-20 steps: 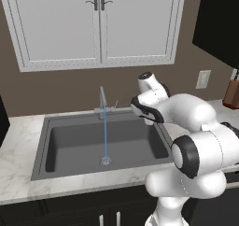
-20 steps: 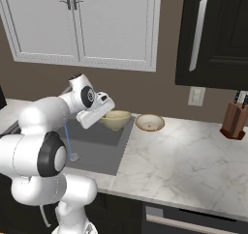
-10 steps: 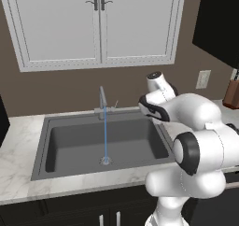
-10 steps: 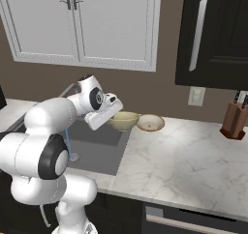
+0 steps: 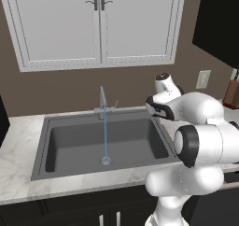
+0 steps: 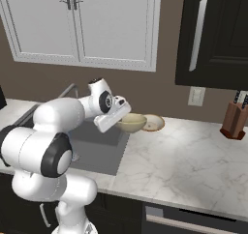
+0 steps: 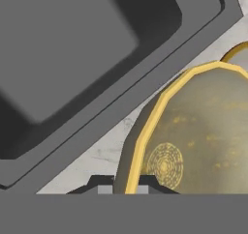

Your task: Rinse each bowl for a few seconds and place them down in the sink or on the counter.

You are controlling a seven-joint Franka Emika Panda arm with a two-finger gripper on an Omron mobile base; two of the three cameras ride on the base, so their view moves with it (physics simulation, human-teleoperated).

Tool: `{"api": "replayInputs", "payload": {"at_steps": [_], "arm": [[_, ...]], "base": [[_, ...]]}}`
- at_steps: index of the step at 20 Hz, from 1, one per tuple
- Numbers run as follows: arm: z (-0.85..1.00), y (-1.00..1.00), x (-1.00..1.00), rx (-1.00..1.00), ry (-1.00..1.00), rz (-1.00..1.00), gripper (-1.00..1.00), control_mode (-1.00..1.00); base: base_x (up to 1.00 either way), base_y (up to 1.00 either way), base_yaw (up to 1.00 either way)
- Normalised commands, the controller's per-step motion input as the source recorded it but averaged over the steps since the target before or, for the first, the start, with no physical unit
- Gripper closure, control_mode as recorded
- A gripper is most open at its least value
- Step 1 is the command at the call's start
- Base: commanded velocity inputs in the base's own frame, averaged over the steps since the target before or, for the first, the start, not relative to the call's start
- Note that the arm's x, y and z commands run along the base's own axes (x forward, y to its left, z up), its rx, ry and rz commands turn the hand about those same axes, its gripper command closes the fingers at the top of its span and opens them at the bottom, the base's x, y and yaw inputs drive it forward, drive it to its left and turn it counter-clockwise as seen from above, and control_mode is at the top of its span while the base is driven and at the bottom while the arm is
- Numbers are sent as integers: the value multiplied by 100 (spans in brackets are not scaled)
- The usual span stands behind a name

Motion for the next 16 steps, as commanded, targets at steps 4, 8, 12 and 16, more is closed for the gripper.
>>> {"api": "replayInputs", "payload": {"at_steps": [4, 8, 12, 16], "arm": [[-19, -25, 11, 0, 3, 0, 100, -100], [-20, -33, 3, 2, 2, 0, 100, -100], [-20, -38, 1, 3, 2, 0, 100, -100], [-21, -35, 3, 1, 1, 0, 100, -100]], "base": [[0, 0, 0], [0, 0, 0], [0, 0, 0], [0, 0, 0]]}}
